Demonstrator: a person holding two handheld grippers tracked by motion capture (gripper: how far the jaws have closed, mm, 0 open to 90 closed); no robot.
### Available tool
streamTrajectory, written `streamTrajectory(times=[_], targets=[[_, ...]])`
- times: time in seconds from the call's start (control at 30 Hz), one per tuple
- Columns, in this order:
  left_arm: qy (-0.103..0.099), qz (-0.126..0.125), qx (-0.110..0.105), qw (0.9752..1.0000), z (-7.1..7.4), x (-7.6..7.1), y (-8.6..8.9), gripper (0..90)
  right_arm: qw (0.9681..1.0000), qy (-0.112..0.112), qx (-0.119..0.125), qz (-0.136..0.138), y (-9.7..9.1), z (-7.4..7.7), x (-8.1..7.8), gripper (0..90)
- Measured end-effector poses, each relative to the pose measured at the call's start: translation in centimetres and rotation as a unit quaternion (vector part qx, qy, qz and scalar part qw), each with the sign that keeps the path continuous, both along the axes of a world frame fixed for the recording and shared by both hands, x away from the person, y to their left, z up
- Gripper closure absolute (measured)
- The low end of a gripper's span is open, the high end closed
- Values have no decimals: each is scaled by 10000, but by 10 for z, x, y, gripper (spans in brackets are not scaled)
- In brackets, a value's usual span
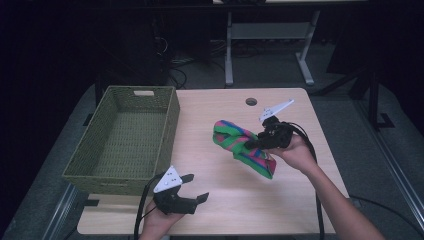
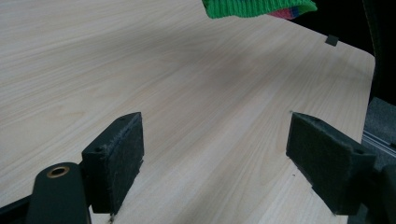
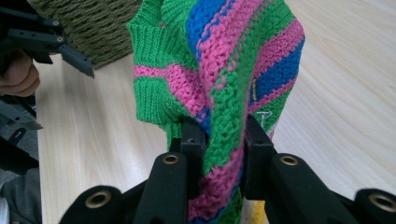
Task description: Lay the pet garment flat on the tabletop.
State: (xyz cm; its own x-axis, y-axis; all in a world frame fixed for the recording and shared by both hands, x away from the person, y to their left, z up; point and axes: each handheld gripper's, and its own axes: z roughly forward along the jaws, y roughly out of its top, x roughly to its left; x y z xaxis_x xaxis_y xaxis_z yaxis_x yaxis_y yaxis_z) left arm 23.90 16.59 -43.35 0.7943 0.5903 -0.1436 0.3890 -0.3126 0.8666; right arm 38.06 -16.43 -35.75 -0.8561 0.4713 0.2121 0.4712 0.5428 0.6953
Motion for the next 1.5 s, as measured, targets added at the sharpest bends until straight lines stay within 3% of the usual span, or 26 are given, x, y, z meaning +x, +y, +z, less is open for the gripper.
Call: streamTrajectory(times=[0.4, 1.07, 1.2, 1.33, 1.5], targets=[[1, 31, -86, 10000, 0, 0, 2, 187, 9997, -27, 18, 232, 8, -8, -25, 747], [-21, 33, -95, 9999, 1, 0, 2, 187, 9973, 381, -166, 613, 28, -47, -43, 743], [-5, 32, -96, 9999, 1, 0, 3, 187, 9959, 476, -287, 712, 35, -59, -46, 737], [-20, 33, -101, 9999, 1, -1, 3, 187, 9949, 428, -457, 797, 41, -72, -47, 715], [-8, 22, -86, 10000, 1, -1, 3, 186, 9930, 458, -596, 914, 48, -83, -50, 624]])
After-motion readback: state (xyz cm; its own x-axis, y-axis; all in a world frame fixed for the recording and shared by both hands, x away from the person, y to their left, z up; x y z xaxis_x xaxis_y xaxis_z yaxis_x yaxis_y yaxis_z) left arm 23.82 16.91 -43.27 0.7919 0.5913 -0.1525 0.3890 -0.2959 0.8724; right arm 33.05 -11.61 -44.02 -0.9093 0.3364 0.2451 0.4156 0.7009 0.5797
